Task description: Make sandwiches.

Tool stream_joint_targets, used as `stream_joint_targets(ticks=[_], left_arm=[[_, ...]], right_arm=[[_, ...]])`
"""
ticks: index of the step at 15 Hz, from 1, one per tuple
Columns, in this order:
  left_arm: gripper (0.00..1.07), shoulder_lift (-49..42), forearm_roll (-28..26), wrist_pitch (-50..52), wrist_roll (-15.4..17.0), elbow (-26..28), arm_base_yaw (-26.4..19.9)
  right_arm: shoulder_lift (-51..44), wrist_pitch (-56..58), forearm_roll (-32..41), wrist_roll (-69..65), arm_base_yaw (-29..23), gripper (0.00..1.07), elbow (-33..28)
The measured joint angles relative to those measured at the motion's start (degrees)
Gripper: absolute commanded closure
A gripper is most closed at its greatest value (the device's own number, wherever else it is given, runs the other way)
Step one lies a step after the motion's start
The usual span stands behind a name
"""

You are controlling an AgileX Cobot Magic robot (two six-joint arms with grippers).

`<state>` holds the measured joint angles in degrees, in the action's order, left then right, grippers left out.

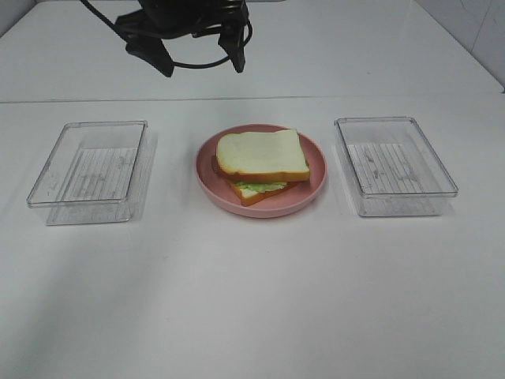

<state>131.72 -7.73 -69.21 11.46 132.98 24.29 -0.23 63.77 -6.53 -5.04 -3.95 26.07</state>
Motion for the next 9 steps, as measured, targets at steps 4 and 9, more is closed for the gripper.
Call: stream_joint_targets(ticks=[4,9], left_arm=[[0.05,-12.15,4.07,-0.06,-4.18,-13.64,-1.78],[0.06,-31.68,6.93,-0.11,-7.62,-38.39,-12.03]], right_arm=[[0.0,0.0,0.0,0.0,0.0,0.1,0.0],[0.0,-0.06,0.0,0.0,0.0,0.1,0.0]])
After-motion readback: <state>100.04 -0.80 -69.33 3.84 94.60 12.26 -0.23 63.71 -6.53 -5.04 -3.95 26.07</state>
